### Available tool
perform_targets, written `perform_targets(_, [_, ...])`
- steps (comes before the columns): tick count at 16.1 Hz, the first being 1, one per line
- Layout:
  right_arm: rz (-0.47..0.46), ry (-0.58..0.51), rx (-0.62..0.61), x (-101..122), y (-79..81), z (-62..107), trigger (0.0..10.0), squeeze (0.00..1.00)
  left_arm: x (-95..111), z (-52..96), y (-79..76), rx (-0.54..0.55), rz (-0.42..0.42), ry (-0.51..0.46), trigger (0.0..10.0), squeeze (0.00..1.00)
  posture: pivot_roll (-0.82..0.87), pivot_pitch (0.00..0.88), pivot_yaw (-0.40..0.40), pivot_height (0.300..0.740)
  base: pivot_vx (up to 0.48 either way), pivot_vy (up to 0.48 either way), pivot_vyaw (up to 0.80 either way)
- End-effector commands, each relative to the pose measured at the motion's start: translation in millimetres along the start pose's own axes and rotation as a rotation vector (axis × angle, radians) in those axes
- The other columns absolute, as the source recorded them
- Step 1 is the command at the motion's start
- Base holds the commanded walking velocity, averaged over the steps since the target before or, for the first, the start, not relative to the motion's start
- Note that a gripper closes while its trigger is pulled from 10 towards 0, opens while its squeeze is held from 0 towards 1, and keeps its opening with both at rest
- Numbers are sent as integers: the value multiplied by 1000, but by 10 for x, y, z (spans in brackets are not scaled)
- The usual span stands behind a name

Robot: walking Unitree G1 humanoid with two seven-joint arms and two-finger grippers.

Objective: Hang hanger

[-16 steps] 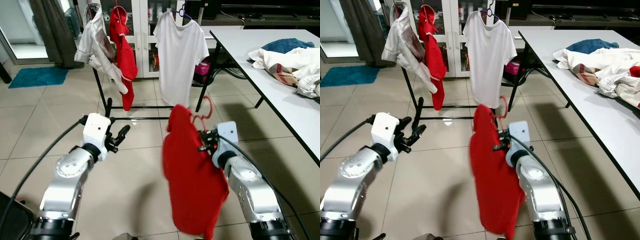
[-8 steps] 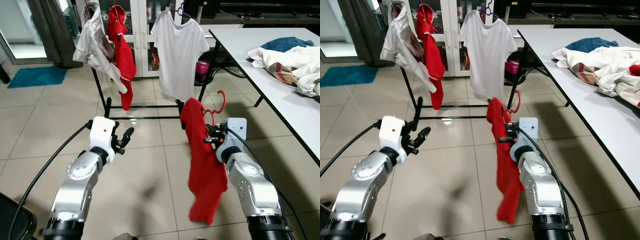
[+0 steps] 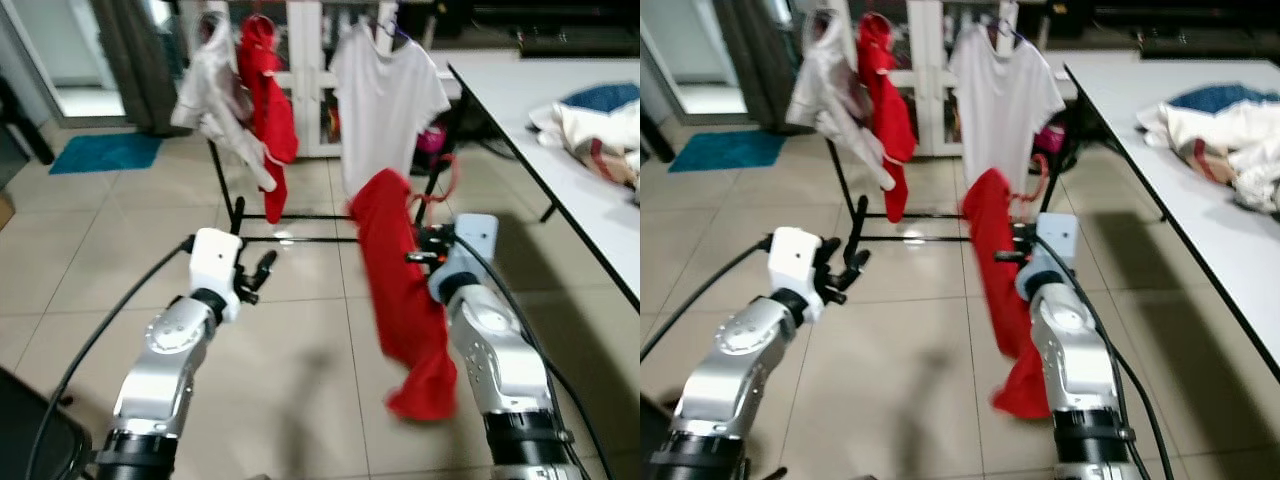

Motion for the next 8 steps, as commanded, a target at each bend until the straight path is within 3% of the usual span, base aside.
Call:
perform_targets(1, [42, -69, -81, 107, -81, 7, 10000, 0, 31, -4, 4, -3, -7, -5, 10000, 0, -90, 0, 58, 740, 277, 0, 0])
perform_targets(5, [25, -36, -39, 54, -31, -15, 10000, 0, 47, -29, -15, 3, 6, -21, 10000, 0, -90, 0, 42, 740, 280, 0, 0])
perform_targets(8, [-52, -61, 41, 87, 49, 0, 10000, 0, 63, -13, -29, 1, 17, -35, 10000, 0, -79, 0, 44, 740, 280, 0, 0])
Point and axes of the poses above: a point about 5 cm out from each wrist's last joint towards the gripper, its own z axis pointing back from the gripper into the wrist, its own x axis along the axis of the wrist's last joint, y = z × x, the point moved 3 cm from there along -z, pointing out of the wrist towards the gripper, and after that the axes turned 9 degrees about z, right-handed, at the moved point
